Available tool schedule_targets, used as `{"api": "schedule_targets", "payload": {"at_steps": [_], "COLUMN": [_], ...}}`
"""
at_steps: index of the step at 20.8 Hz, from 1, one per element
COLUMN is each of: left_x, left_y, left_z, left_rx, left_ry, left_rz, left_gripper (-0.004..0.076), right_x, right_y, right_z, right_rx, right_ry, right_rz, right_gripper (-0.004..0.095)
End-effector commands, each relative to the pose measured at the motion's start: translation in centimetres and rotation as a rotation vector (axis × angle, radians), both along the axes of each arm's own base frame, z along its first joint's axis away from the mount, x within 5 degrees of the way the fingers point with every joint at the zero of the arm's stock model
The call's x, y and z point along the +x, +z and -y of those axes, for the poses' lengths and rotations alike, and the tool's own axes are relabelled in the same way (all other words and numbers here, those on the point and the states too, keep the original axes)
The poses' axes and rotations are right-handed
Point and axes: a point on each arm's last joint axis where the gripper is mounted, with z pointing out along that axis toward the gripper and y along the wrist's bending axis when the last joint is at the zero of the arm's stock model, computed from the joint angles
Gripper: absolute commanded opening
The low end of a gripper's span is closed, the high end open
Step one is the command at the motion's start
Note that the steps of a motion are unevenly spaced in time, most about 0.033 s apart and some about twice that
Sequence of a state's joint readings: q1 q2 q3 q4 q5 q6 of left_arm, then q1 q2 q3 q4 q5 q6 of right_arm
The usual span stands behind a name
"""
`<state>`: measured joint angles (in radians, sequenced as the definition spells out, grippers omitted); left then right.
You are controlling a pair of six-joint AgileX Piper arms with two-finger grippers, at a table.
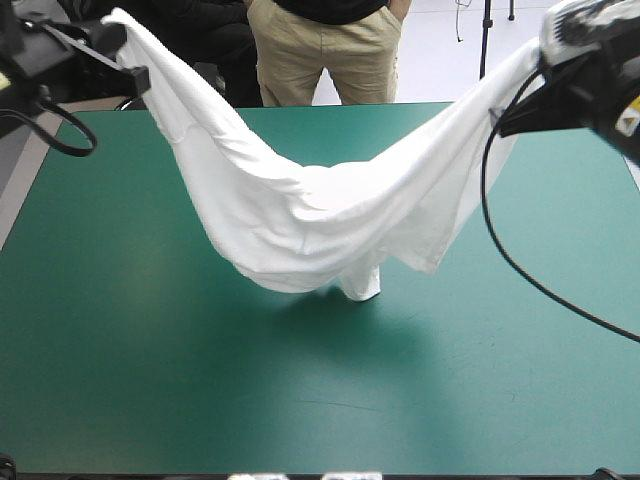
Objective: Fold the cloth
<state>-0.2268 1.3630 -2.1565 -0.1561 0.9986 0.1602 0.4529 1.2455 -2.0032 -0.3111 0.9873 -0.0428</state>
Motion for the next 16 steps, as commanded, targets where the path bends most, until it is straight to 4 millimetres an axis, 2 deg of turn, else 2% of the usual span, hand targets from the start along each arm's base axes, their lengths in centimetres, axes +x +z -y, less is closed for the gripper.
{"api": "schedule_targets", "payload": {"at_steps": [1,3,6,8,10,11,14,16], "left_x": [-4.4,-6.1,-10.7,-12.6,-13.3,-13.1,-11.4,-9.2], "left_y": [4.5,6.1,9.3,10.2,10.2,9.9,7.4,4.9], "left_z": [-0.7,-0.8,-1.4,-1.8,-2.0,-2.0,-1.8,-1.3], "left_rx": [-0.102,-0.127,-0.2,-0.216,-0.203,-0.183,-0.084,-0.057], "left_ry": [-0.037,-0.068,-0.13,-0.136,-0.136,-0.128,-0.088,-0.086], "left_rz": [0.267,0.372,0.615,0.685,0.685,0.66,0.447,0.307], "left_gripper": [-0.0017,-0.0017,-0.0017,-0.0017,-0.0017,-0.0017,-0.0017,-0.0017], "right_x": [-3.6,-5.0,-7.9,-8.8,-8.9,-8.9,-8.6,-7.3], "right_y": [4.9,6.4,9.0,9.8,9.8,9.6,8.0,6.3], "right_z": [1.6,2.1,3.1,3.4,3.5,3.6,3.7,3.3], "right_rx": [0.052,0.068,0.142,0.151,0.145,0.141,0.152,0.129], "right_ry": [0.013,0.022,0.054,0.06,0.057,0.054,0.044,0.029], "right_rz": [0.321,0.42,0.579,0.634,0.622,0.599,0.426,0.334], "right_gripper": [-0.0018,-0.0018,-0.0017,-0.0017,-0.0017,-0.0017,-0.0017,-0.0017]}}
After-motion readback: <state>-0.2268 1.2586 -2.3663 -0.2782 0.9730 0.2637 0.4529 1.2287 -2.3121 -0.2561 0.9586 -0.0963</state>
